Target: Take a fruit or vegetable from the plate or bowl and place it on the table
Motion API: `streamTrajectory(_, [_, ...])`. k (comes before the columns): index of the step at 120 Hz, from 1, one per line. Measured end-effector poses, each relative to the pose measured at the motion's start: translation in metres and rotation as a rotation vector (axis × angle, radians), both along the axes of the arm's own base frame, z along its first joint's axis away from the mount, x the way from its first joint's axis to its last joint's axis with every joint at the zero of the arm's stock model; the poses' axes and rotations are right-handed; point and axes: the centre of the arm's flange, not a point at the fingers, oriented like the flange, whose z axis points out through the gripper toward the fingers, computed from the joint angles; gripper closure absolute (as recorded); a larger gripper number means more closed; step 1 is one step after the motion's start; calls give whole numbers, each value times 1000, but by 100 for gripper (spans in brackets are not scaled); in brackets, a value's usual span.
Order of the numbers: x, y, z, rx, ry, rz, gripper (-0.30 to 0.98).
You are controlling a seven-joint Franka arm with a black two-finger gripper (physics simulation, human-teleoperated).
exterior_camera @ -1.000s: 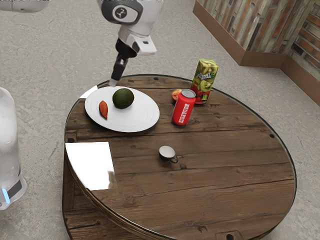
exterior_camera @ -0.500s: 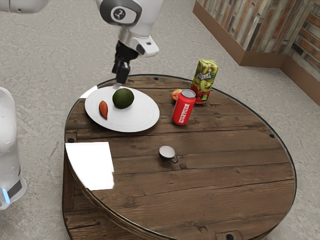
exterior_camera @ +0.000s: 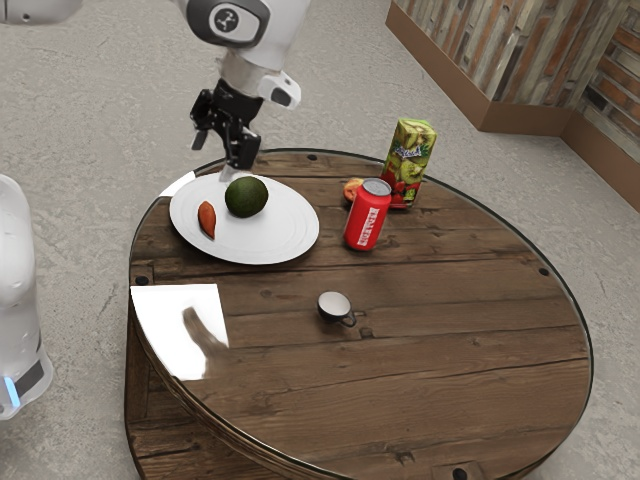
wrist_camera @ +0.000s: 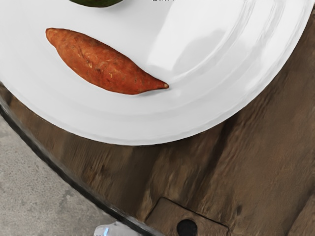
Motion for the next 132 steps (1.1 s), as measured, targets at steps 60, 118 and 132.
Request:
streamTrajectory(60, [37, 35, 0, 72, 11, 209, 0])
streamTrajectory(118, [70, 87, -12, 58, -36, 300, 0])
streamTrajectory(132, [57, 101, -4, 52, -66, 329, 0])
